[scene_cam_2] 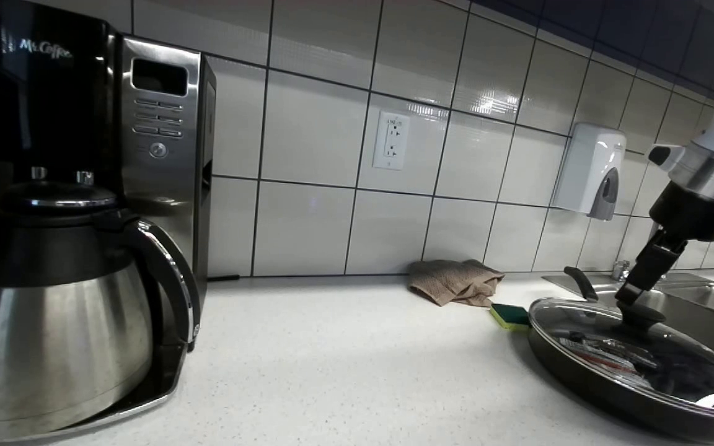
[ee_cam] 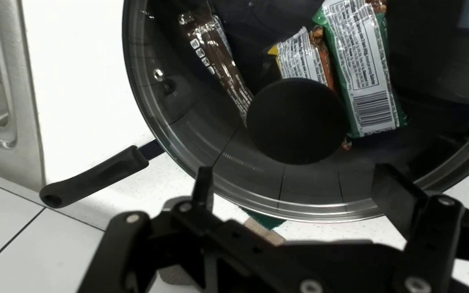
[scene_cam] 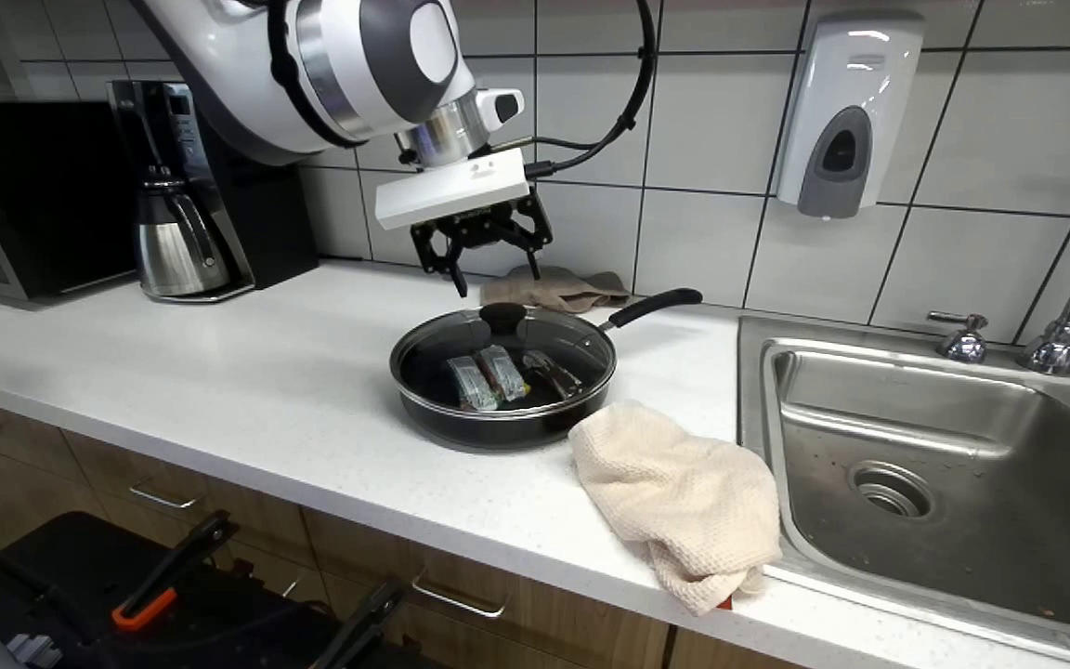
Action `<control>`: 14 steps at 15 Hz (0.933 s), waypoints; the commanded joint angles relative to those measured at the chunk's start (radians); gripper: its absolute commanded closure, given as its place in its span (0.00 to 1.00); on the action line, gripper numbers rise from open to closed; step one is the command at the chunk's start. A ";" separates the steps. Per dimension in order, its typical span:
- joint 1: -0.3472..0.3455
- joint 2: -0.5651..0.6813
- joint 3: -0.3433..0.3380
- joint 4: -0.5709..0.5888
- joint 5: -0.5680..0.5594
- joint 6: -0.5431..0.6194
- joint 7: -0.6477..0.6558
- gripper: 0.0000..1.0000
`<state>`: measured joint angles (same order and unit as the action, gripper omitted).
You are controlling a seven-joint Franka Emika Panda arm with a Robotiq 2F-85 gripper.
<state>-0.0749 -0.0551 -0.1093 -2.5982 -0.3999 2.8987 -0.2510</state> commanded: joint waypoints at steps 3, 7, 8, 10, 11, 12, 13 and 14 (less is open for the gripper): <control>0.019 -0.127 0.029 -0.096 0.078 -0.012 0.016 0.00; 0.197 -0.174 -0.063 -0.179 0.361 0.023 -0.149 0.00; 0.248 -0.194 -0.091 -0.190 0.446 0.001 -0.210 0.00; 0.309 -0.231 -0.127 -0.204 0.585 -0.042 -0.313 0.00; 0.328 -0.244 -0.143 -0.207 0.621 -0.056 -0.342 0.00; 0.341 -0.238 -0.157 -0.188 0.645 -0.075 -0.365 0.00; 0.348 -0.236 -0.169 -0.176 0.659 -0.092 -0.385 0.00; 0.347 -0.241 -0.177 -0.175 0.660 -0.108 -0.399 0.00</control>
<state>0.2499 -0.2444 -0.2444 -2.7735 0.2180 2.8600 -0.5726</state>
